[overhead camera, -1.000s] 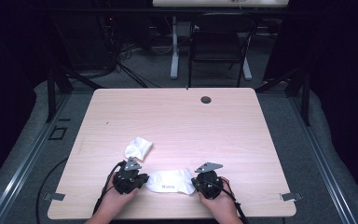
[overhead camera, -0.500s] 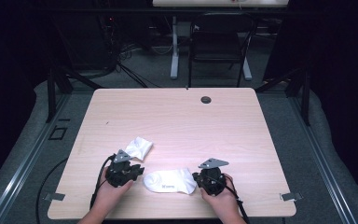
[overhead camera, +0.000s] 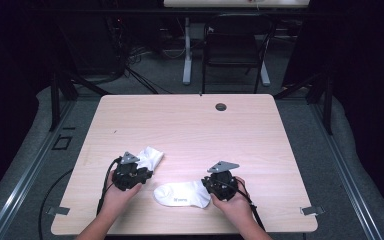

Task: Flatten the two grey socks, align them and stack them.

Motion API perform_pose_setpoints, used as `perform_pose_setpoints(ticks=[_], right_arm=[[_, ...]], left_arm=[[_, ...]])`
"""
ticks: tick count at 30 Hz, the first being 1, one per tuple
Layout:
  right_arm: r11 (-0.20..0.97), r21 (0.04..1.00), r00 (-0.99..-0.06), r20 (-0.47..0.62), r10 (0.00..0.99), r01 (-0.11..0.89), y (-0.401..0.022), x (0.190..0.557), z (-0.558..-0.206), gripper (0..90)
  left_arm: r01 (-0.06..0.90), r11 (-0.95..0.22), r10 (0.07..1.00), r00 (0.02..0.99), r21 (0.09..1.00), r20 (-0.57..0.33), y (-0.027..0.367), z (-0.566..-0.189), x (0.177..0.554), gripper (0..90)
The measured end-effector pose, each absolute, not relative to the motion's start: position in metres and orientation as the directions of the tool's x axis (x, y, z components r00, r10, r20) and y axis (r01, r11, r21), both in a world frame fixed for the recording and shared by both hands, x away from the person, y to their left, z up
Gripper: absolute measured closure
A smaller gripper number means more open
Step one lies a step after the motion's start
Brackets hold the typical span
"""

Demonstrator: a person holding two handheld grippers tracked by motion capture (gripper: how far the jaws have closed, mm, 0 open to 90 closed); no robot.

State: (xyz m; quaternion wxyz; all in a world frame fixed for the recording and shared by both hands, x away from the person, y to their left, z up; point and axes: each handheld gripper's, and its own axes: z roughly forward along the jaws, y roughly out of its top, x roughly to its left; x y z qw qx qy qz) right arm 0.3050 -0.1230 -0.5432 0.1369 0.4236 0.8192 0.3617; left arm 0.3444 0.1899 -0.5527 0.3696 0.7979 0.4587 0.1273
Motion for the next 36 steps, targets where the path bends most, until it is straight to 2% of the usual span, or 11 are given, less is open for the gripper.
perform_pose_setpoints(ticks=[8, 23, 36], right_arm=[[0.401, 0.713, -0.620, 0.060, 0.783, 0.575, -0.108, 0.322, -0.535, 83.6], [0.392, 0.721, -0.620, 0.067, 0.781, 0.572, -0.092, 0.338, -0.535, 84.0], [0.368, 0.726, -0.604, 0.082, 0.793, 0.581, -0.089, 0.349, -0.539, 83.3]], left_arm=[[0.648, -0.284, 0.847, 0.515, 0.707, -0.132, 0.196, -0.550, 0.365, 65.1], [0.706, -0.236, 0.880, 0.447, 0.668, -0.161, 0.213, -0.555, 0.400, 64.9], [0.722, -0.278, 0.893, 0.438, 0.634, -0.107, 0.221, -0.567, 0.403, 63.0]])
